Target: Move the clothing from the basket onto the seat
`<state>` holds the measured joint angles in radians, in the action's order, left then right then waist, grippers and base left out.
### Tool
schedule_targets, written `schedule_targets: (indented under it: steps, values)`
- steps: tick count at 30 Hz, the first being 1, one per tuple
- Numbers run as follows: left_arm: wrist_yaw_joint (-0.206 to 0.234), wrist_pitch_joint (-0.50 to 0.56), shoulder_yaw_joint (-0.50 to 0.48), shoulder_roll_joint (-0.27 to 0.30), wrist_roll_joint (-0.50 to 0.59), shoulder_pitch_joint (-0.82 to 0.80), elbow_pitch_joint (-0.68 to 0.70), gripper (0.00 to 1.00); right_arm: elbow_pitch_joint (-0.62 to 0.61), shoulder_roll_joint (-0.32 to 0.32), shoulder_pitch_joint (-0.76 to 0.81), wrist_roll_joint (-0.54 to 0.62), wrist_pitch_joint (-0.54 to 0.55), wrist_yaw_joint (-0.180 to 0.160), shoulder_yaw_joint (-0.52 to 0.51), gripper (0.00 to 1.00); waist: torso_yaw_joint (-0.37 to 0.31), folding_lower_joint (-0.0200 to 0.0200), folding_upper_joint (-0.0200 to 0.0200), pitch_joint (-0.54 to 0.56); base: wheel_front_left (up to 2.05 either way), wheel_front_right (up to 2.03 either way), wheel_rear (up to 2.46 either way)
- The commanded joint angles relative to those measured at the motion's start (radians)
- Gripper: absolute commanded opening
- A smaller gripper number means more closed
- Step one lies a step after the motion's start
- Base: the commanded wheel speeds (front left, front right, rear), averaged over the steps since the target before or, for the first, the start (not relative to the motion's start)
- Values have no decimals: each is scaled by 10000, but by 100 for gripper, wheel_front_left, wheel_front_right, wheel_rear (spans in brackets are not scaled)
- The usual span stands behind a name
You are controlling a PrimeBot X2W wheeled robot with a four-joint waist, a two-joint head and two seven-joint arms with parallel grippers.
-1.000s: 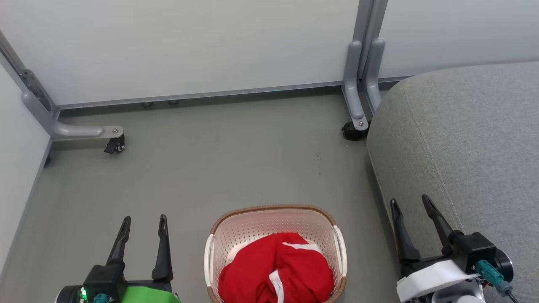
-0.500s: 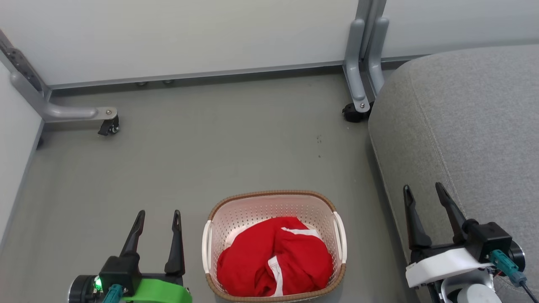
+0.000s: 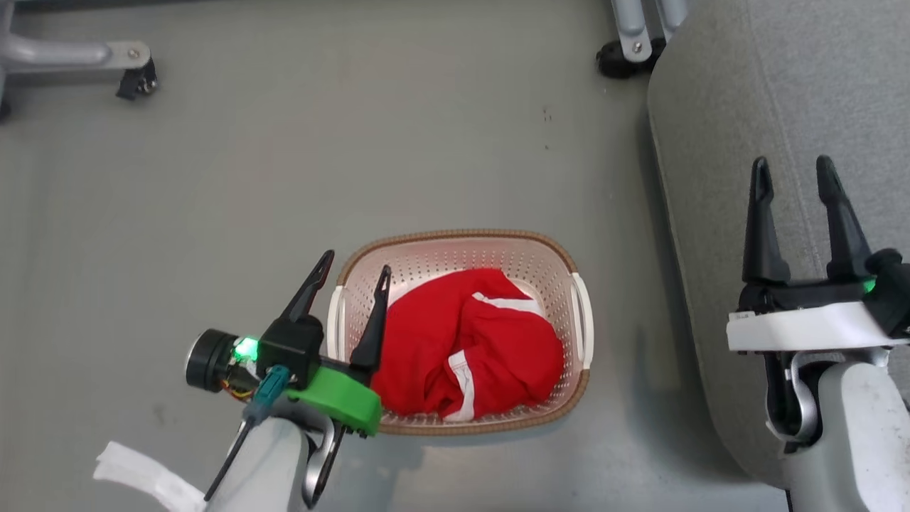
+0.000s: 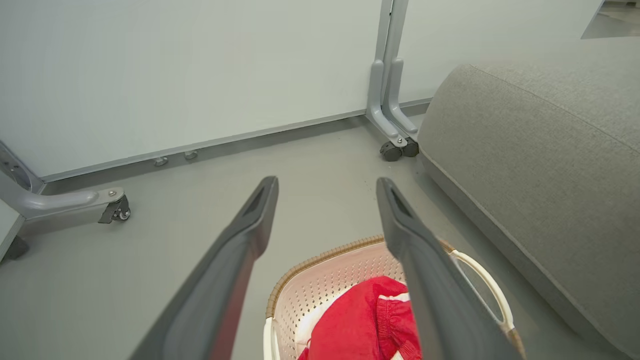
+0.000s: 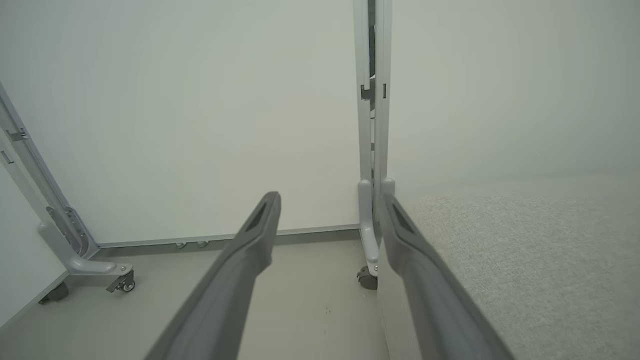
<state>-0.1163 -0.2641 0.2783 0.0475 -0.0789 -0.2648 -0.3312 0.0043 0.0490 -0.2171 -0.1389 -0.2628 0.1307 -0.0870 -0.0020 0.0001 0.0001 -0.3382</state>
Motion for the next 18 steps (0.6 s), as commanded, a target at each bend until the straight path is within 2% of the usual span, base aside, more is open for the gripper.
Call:
schedule_targets:
  steps: [1,11,18]
  values:
    - [-75,-7,164,53,160,-521,-227,100,-170,28,-331,26,-33,1,-58,100,-53,-1,-1,-1798,0,0,0]
    - [-151,-5,1840,272,666,-2902,-2019,100,-941,28,-1570,91,-31,1,-322,100,-383,-1,-1,-4092,0,0,0]
    - [-147,-7,3311,629,849,-4639,-4117,100,-1427,28,-2152,-48,-31,1,-347,100,-850,-1,-1,-5466,0,0,0]
